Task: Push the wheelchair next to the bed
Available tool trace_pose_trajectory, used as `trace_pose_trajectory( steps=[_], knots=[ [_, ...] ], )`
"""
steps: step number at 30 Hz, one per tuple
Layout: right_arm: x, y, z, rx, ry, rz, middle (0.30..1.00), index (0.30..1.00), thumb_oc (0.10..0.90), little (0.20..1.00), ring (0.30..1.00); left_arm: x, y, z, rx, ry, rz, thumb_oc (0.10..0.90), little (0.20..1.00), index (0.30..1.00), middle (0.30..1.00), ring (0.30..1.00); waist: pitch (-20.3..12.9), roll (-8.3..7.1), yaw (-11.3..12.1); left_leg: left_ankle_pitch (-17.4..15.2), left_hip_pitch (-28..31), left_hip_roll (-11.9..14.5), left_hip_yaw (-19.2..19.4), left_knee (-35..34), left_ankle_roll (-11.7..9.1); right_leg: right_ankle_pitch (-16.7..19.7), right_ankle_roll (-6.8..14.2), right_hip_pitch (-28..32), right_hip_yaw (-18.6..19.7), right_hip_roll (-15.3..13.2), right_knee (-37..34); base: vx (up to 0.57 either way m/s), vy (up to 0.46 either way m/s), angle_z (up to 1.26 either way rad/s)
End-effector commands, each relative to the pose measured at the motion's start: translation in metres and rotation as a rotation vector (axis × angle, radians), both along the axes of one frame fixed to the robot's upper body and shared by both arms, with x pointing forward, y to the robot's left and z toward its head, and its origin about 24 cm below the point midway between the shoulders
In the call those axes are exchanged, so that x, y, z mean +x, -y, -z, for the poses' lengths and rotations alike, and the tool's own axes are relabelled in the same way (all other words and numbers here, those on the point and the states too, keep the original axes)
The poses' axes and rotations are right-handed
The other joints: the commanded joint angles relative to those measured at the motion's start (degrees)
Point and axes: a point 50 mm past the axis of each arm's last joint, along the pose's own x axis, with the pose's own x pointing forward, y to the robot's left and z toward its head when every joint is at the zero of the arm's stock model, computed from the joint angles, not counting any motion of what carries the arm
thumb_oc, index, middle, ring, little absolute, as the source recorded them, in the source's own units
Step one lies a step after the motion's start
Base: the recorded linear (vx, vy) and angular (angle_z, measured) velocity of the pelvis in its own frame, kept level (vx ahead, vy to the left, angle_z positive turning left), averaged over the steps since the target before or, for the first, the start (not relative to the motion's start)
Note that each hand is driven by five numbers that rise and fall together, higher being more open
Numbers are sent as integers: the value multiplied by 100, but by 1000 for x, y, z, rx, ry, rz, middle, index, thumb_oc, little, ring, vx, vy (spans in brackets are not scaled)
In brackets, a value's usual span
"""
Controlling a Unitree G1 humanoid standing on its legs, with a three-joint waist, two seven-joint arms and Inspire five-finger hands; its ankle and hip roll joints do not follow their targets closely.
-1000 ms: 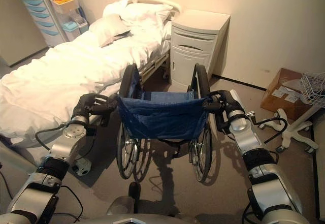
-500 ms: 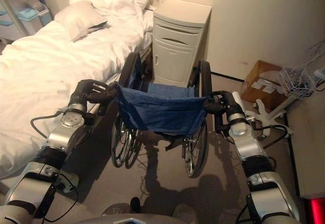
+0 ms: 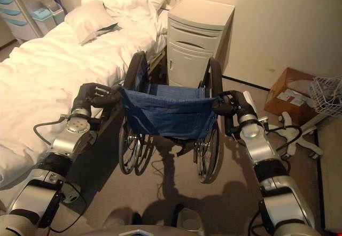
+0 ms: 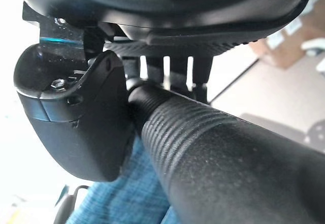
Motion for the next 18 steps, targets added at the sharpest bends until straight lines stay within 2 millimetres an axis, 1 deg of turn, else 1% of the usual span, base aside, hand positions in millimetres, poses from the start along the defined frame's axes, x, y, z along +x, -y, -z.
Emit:
trace_pose_trajectory(
  steps=[1,2,3,4,6,8,13,18],
  knots=[
    [-22,3,42,-83,-222,-51,300,300,400,300,300,-21,14,47,12,-189,48,613,620,620,620,620,378,41,-26,296,345,-138,-87,-969,348,186,348,575,-190,-170,-283,168,149,-49],
    [-23,3,43,-84,-223,-47,300,300,400,300,300,-21,15,46,4,-188,48,776,865,865,865,865,352,41,-42,214,433,-163,-78,-1091,379,177,364,567,-174,-184,-282,157,145,-45],
    [-26,2,46,-88,-206,-20,900,900,800,900,900,-19,18,44,-13,-169,49,800,900,900,900,900,244,51,-69,3,685,-332,-140,-1490,433,168,430,496,-150,-232,-252,124,119,-45],
    [-30,3,49,-78,-205,-7,900,900,800,900,900,-20,18,43,-20,-160,49,800,900,900,900,900,162,86,-82,-12,802,-408,-180,-1724,443,184,455,408,-167,-234,-219,126,106,-37],
    [-36,6,53,-63,-195,14,900,900,800,900,900,-23,17,42,-23,-147,47,800,900,900,900,900,74,116,-113,-27,1016,-414,-100,-1988,451,187,485,375,-209,-248,-243,87,32,0],
    [-43,8,59,-39,-189,31,900,900,800,900,900,-28,15,45,-13,-146,46,800,900,900,900,900,-35,126,-105,-103,1143,-520,-196,-2149,497,198,530,337,-150,-246,-316,88,-1,16],
    [-43,10,54,18,-164,58,900,900,800,900,900,-35,16,50,-15,-152,55,800,900,900,900,900,-96,108,-112,-160,1253,-514,-180,-2223,538,242,538,379,-46,-212,-484,54,-8,-2],
    [-41,12,44,57,-112,77,900,900,800,900,900,-38,13,45,-38,-118,40,800,900,900,900,900,-137,119,-123,-155,1378,-522,-196,-2411,581,230,547,411,2,-168,-508,25,9,-4]
  ],
)
